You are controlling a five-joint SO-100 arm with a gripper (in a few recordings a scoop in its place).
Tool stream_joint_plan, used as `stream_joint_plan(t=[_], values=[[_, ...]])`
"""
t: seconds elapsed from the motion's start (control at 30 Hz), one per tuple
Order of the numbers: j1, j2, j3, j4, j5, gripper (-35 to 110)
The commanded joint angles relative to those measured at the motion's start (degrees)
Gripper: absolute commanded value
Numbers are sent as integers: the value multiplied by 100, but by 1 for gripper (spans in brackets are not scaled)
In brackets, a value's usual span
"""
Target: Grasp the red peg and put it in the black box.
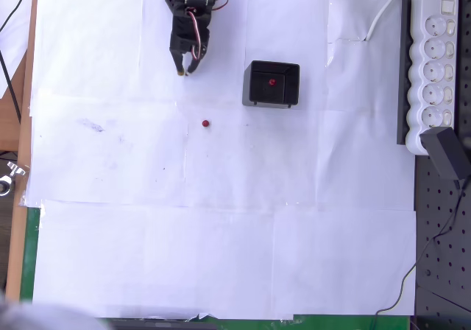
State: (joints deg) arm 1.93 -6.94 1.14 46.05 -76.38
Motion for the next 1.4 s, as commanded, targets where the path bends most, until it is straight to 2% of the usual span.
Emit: stream_joint_plan(t=[0.0,0.23,0.43,0.57,0.83,0.97,1.1,1.37], values=[[-70,202,-466,-1213,237,0],[-149,1345,-466,-2953,141,0],[-246,3410,-422,-5142,-492,0],[-536,4562,-396,-6530,-475,0],[-932,5687,-378,-6970,-809,0],[-1011,6636,-378,-8183,-712,0],[-1037,7031,-378,-8429,-712,0],[-976,8130,-404,-9835,-844,0]])
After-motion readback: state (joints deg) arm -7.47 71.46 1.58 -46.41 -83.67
